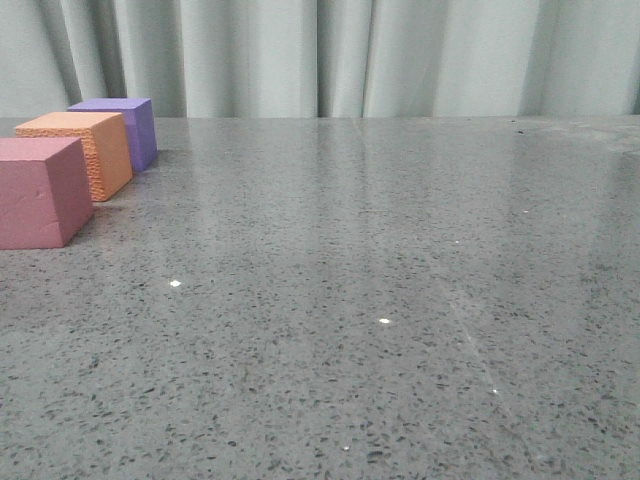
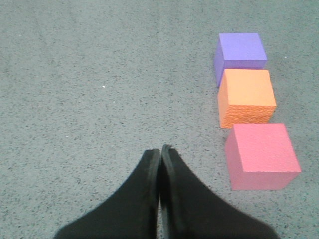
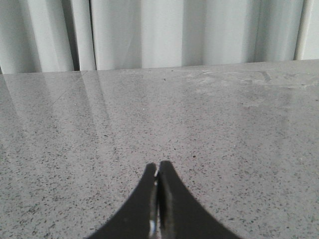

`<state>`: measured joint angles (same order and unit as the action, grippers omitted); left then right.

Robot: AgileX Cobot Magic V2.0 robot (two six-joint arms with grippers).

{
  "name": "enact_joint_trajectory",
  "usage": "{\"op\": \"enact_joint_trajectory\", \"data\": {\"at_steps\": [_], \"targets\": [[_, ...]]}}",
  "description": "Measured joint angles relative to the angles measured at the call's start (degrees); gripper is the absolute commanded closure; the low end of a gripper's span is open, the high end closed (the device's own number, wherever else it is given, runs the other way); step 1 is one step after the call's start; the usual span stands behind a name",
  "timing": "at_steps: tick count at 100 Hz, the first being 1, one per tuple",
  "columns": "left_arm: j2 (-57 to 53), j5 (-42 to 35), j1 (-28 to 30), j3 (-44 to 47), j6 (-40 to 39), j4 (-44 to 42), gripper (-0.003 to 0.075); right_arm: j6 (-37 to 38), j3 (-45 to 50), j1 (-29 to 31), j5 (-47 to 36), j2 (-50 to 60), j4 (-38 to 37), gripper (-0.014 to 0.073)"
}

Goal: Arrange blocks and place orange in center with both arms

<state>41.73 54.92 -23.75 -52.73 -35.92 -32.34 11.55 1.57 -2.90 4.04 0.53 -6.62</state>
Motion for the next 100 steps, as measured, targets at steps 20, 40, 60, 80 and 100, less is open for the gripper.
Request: {"op": "enact_joint_trajectory", "data": {"at_steps": [20,40,60,80,100], "targets": [[0.01,0.87,0.00,0.00,0.00,-0.25,0.0739,0.00,0.00,0.00,0.00,0.00,0.00,0.0661],[0.01,0.87,0.00,0.00,0.00,-0.34,0.0739,0.00,0.00,0.00,0.00,0.00,0.00,0.0661],[0.01,0.90,0.00,0.00,0.00,-0.47,0.0739,0.00,0.00,0.00,0.00,0.00,0.00,0.0661],[-0.97,-2.51,0.00,0.97,0.14,-1.12,0.0739,0.00,0.00,0.00,0.00,0.00,0.00,0.0661],[-7.04,-18.22,3.07,7.24,8.30,1.90,0.0739,0.00,0.00,0.00,0.00,0.00,0.00,0.0661]]}}
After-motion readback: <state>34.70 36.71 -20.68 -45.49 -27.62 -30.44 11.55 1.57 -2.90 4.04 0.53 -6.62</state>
